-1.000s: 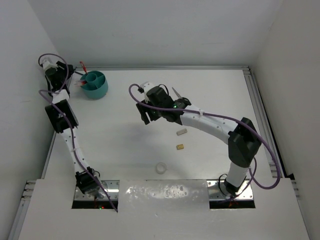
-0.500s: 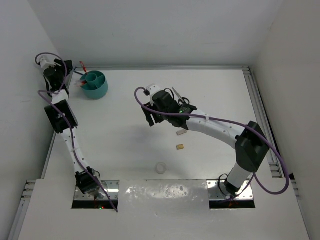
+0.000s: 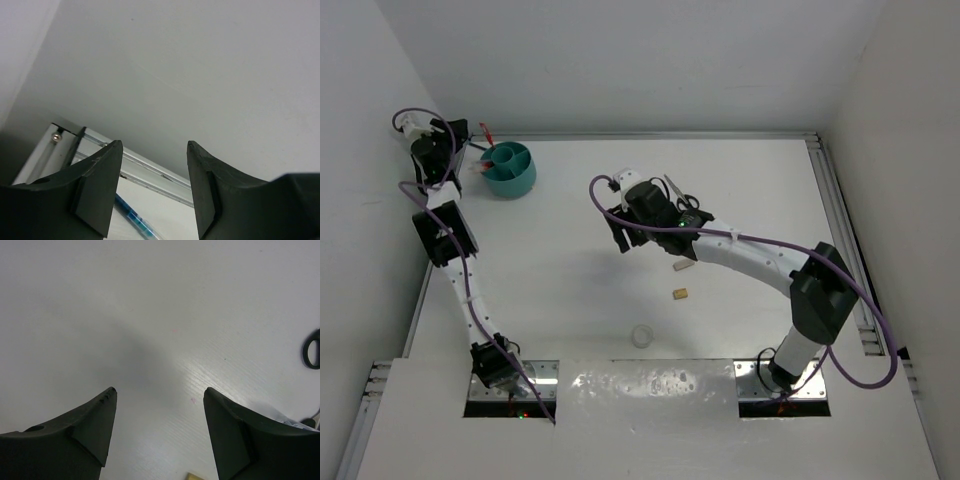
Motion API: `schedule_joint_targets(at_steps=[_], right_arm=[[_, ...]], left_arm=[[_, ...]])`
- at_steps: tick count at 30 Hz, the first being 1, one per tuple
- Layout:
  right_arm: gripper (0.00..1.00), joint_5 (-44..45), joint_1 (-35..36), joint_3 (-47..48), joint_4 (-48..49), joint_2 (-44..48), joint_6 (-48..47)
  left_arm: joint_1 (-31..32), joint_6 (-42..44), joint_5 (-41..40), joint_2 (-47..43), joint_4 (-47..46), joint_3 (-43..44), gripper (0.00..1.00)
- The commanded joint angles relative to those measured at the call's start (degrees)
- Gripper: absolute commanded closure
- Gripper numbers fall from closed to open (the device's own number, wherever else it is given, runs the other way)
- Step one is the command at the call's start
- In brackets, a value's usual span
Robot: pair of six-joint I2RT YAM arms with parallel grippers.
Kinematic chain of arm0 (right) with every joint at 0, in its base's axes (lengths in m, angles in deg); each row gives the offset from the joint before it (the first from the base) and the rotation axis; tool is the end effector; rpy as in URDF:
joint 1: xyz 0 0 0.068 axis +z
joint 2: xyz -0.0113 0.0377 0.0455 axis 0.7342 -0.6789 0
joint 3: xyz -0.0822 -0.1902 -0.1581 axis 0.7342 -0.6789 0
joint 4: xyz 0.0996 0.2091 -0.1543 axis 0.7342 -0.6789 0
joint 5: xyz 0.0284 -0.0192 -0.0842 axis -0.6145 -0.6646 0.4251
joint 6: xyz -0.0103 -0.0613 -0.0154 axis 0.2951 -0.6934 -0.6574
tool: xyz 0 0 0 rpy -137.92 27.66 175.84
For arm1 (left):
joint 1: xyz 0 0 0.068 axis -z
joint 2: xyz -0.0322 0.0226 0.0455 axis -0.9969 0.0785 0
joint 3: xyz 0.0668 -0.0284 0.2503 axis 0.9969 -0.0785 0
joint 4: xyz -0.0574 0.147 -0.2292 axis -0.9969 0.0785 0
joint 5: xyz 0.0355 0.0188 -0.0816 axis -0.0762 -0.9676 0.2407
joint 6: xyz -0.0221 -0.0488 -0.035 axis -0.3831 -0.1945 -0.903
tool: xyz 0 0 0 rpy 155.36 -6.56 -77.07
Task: Sort the stationery into containers
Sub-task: Move the pen to the corner of the board.
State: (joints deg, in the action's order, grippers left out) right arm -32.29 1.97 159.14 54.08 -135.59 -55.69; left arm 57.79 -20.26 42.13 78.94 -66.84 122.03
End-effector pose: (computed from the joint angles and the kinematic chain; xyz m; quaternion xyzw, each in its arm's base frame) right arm 0.2754 0.3047 0.2354 -0.2089 0.8691 0.1662 0.4165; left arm 0.5759 0.2827 0.1265 -0.2504 0.6232 -0.1906 0.7160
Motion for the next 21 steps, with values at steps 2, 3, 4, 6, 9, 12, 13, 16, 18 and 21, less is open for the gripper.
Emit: schedule_joint_targets(at_steps=[2, 3, 4, 6, 9, 12, 13, 16, 18, 21], right_arm=[[0.30, -0.15, -0.78, 1.84, 0.76, -1.38, -0.60], [0.30, -0.32, -0.87, 2.37, 0.58, -1.73, -0.69], [0.30, -0.50, -0.96, 2.55, 0.40, -2.17, -0.69], [0.30, -0.68, -1.13, 2.90, 0.23, -2.52, -0.87], [0.30, -0.94, -1.49, 2.90, 0.14, -2.79, -0.69], [0.30, -1.20, -1.84, 2.37, 0.05, -2.79, -0.43], [0.30, -1.29, -1.92, 2.28, 0.05, -2.79, -0.34], [0.30, -1.73, -2.36, 1.93, 0.40, -2.87, -0.08], [0.30, -2.17, -2.54, 2.11, 0.49, -3.14, -0.08], [0.30, -2.26, -2.72, 2.46, 0.05, -3.31, 0.01]], left_arm=[[1.42, -3.36, 2.06, 2.25, -4.25, 2.64, 0.48], [1.86, -3.53, 1.79, 2.61, -4.34, 3.08, 0.48], [1.95, -3.88, 1.36, 3.05, -4.26, 3.34, 0.48], [2.30, -4.94, 0.91, 3.67, -3.82, 3.52, 0.48], [2.48, -5.29, 0.47, 4.19, -3.29, 3.34, 0.48], [2.65, -6.43, -1.81, 4.63, -2.32, 3.52, 0.48], [2.83, -6.78, -3.73, 4.81, -1.71, 3.69, 0.48], [3.44, -7.67, -6.12, 5.69, -1.09, 4.75, 0.48], [4.15, -7.75, -6.12, 6.13, -1.18, 5.01, 0.48], [4.68, -7.58, -6.21, 6.39, -1.53, 5.28, 0.48]])
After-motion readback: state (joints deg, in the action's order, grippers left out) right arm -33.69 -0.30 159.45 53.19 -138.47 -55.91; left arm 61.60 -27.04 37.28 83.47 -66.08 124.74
